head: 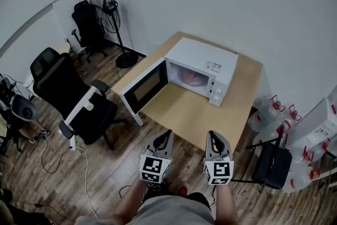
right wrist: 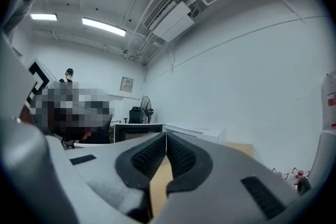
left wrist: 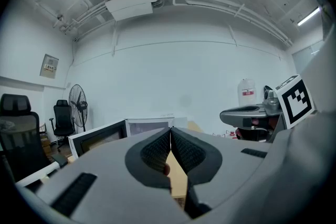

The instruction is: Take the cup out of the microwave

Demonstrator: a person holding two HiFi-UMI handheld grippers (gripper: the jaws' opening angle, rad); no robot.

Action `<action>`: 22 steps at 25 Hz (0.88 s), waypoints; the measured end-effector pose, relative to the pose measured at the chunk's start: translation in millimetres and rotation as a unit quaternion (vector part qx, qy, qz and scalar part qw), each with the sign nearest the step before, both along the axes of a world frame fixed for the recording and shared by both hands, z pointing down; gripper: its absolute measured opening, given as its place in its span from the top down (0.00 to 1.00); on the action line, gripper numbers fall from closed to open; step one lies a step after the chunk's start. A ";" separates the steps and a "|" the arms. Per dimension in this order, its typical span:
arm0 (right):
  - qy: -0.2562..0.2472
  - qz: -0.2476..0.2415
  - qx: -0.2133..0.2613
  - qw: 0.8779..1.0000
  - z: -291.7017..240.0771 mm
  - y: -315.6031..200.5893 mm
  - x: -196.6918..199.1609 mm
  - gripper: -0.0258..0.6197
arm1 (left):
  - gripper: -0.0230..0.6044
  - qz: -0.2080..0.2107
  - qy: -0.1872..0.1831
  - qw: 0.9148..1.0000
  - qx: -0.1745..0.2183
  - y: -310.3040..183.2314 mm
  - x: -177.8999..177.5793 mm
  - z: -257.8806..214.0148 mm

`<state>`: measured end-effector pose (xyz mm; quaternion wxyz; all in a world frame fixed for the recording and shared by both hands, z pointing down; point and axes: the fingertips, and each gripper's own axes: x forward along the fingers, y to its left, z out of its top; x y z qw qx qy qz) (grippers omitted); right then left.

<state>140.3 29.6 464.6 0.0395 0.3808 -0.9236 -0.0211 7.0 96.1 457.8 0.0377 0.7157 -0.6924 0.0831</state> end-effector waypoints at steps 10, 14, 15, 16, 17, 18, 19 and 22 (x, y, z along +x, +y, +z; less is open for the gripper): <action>0.006 0.011 -0.009 1.000 8.3 -69.1 -47.0 0.93 | 0.93 0.015 0.005 1.000 -0.009 -75.7 -47.2 7.9; 0.003 0.027 -0.017 0.999 8.0 -109.6 -73.2 0.93 | 0.93 0.032 0.008 0.999 -0.019 -120.6 -74.7 11.4; 0.002 0.032 -0.020 0.999 8.3 -118.7 -79.4 0.93 | 0.93 0.037 0.009 0.999 -0.022 -131.2 -81.0 12.0; 0.002 0.037 -0.024 0.999 9.1 -127.4 -85.7 0.93 | 0.93 0.042 0.008 0.999 -0.023 -141.5 -87.1 12.0; 0.002 0.041 -0.028 0.999 10.4 -135.7 -91.9 0.93 | 0.93 0.047 0.009 0.999 -0.026 -151.4 -93.0 12.6; 0.003 0.044 -0.031 0.999 12.1 -143.6 -97.8 0.93 | 0.93 0.051 0.010 0.998 -0.030 -160.9 -98.9 14.2; 0.005 0.048 -0.035 0.998 13.8 -151.0 -103.5 0.93 | 0.93 0.055 0.011 0.998 -0.033 -170.3 -104.7 16.0; 0.009 0.060 -0.045 0.997 19.5 -169.6 -118.8 0.93 | 0.93 0.068 0.013 0.997 -0.038 -196.6 -120.4 20.0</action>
